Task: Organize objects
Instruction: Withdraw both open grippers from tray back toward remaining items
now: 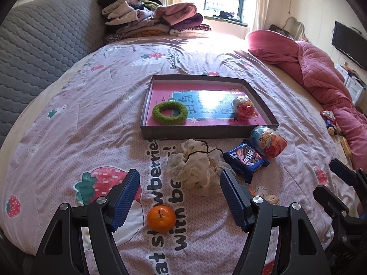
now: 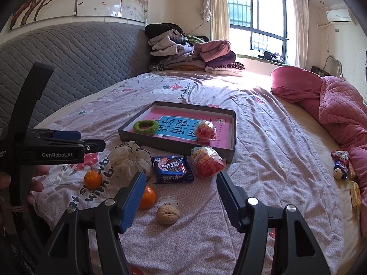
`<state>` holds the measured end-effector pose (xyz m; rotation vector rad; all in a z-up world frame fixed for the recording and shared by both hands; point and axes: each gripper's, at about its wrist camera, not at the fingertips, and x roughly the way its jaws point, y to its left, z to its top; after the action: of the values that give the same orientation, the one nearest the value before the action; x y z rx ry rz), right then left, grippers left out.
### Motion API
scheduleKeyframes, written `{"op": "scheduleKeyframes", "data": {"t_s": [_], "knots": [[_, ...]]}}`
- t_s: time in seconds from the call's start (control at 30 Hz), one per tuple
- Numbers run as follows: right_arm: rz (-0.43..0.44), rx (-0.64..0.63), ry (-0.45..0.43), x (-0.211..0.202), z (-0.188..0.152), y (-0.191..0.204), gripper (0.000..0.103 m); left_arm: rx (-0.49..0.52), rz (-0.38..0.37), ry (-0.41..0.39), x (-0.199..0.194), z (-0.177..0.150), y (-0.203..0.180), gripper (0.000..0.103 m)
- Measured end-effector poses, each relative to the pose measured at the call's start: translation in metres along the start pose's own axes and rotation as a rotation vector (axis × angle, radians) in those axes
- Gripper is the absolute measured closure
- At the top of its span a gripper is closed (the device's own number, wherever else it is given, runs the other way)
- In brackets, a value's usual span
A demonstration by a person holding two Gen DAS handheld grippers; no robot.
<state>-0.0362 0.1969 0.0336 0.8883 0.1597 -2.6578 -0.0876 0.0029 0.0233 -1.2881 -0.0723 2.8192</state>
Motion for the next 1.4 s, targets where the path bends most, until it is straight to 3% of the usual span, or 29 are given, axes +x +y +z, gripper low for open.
{"op": "scheduleKeyframes", "data": {"t_s": [1.4], "knots": [[0.027, -0.049, 0.139, 0.033, -0.029, 0.009, 0.039, 0.038, -0.015, 0.109, 0.038, -0.015, -0.014, 0.029]]}}
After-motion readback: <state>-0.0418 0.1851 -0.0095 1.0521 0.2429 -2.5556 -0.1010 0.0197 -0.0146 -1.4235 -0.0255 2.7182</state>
